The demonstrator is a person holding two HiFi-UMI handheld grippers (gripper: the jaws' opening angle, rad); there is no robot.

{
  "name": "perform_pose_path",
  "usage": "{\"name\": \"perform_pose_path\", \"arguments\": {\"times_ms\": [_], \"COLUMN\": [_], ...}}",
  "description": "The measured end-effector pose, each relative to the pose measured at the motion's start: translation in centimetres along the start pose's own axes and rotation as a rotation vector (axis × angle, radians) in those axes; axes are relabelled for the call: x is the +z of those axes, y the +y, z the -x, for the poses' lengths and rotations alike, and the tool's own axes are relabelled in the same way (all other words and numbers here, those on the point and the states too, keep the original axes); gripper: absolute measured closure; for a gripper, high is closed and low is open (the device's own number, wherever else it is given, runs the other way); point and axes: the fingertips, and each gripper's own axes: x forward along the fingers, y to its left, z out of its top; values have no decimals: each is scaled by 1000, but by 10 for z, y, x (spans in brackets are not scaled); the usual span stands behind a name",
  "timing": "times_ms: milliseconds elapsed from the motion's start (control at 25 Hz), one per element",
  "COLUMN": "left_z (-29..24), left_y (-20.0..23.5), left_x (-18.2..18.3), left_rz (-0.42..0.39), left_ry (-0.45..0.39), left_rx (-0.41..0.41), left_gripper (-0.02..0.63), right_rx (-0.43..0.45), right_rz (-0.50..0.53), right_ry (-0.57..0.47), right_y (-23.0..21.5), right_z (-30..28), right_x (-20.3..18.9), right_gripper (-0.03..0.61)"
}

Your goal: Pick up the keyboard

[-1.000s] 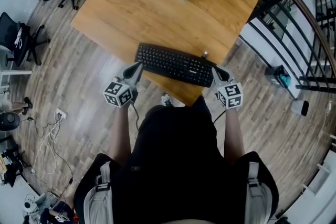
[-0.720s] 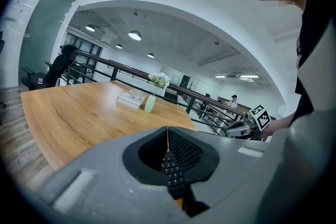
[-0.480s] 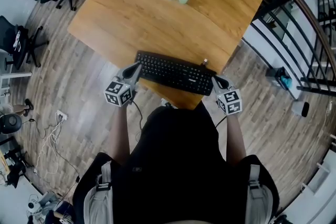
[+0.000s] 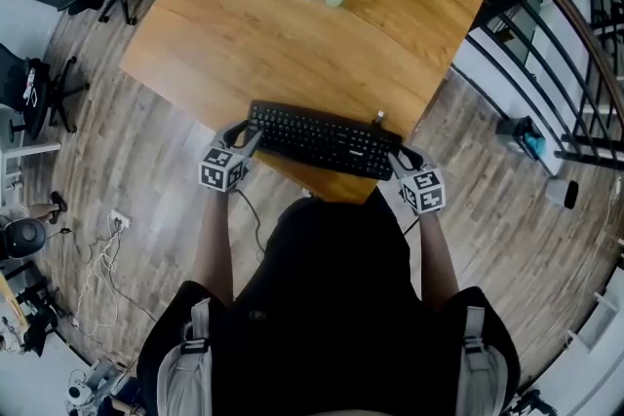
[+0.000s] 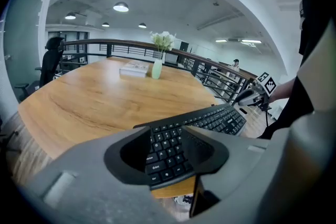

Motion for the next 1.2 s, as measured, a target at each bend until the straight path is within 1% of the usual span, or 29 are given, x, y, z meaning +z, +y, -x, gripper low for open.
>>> {"name": "perform_pose_path", "arguments": {"times_ms": [120,240,440,600,720,800,880,1040,1200], "left_z": [-7,-12,-23,-30,-40,-45,-47,-49,-50], "left_y": [13,23,28,38,37,36,37,34,34], "left_x": [-15,-27,-49,-54,-57,-59,-61,-62,-63], "left_rz": [21,57,149,210,237,248,243,213,222], "left_ry": [48,77,118,112,122,131,137,154,144], "left_rx": [9,6,-38,-39,-58,-61,-54,-56,-38], "left_gripper": [412,391,344,328,324,319,318,319,318], "right_rx": [-12,-25,-17,14,55,73,80,87,90], "right_rz": [-27,-65,-129,-178,-264,-319,-349,-372,-358], "right_ry": [16,14,24,55,71,72,73,67,64], "right_y": [-3,-8,-11,-11,-8,-6,-4,-4,-1], "right_z": [-1,-1,-5,-15,-26,-31,-34,-36,-39], "right_x": [-10,-15,-25,-33,-40,-43,-45,-48,-48], "right_gripper": [415,391,340,321,309,304,302,302,307]}}
